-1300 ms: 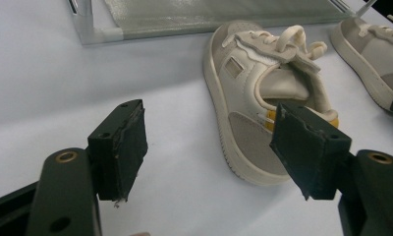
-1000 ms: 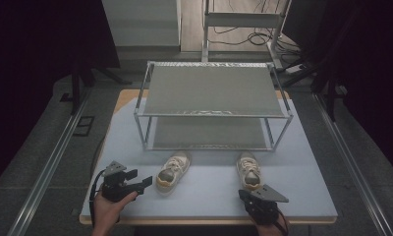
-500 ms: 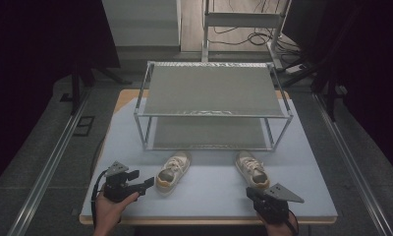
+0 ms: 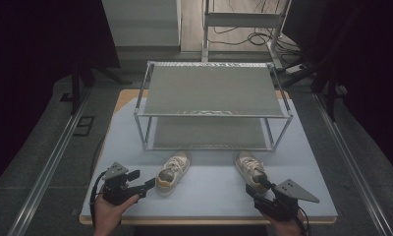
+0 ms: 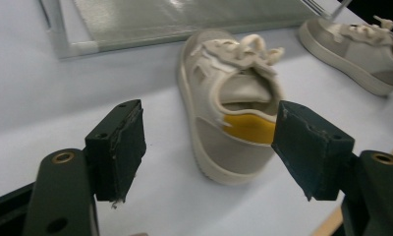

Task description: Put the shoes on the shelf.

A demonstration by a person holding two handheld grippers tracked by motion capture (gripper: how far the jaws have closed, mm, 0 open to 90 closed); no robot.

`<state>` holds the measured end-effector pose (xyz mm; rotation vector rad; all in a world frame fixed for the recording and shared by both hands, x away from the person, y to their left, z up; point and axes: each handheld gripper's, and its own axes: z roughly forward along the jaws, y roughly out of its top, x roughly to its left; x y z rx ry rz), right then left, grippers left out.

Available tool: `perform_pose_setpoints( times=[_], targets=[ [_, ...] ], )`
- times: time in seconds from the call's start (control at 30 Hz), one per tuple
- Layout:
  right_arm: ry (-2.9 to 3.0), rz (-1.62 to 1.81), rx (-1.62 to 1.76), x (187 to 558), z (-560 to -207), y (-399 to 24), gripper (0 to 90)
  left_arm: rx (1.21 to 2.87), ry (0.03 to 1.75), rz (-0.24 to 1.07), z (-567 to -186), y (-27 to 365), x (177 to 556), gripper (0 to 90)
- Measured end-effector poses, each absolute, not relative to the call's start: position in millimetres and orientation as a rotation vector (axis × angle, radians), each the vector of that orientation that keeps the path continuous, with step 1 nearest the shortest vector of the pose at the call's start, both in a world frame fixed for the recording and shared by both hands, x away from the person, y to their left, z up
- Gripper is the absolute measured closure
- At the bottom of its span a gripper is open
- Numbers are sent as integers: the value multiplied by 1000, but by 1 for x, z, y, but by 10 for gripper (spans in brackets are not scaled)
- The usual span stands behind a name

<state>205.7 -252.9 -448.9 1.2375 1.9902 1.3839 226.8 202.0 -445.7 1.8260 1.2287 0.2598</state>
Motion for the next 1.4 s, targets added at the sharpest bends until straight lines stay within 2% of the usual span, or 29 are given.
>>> perform_pose_setpoints(
  times=[0.27, 0.67, 1.0, 1.4],
  targets=[
    [2015, 1334, 1232, 208, -432, -259, 328, 1867, 1199, 274, -432, 197, 221, 270],
    [2047, 1184, 1335, 228, -432, -270, 226, 1998, 1182, 233, -425, 168, 231, 236],
    [2107, 1091, 1383, 249, -445, -263, 158, 2138, 1243, 252, -437, 137, 257, 150],
    [2176, 953, 1461, 269, -471, -254, 137, 2252, 1324, 229, -460, 116, 280, 125]
  ],
)
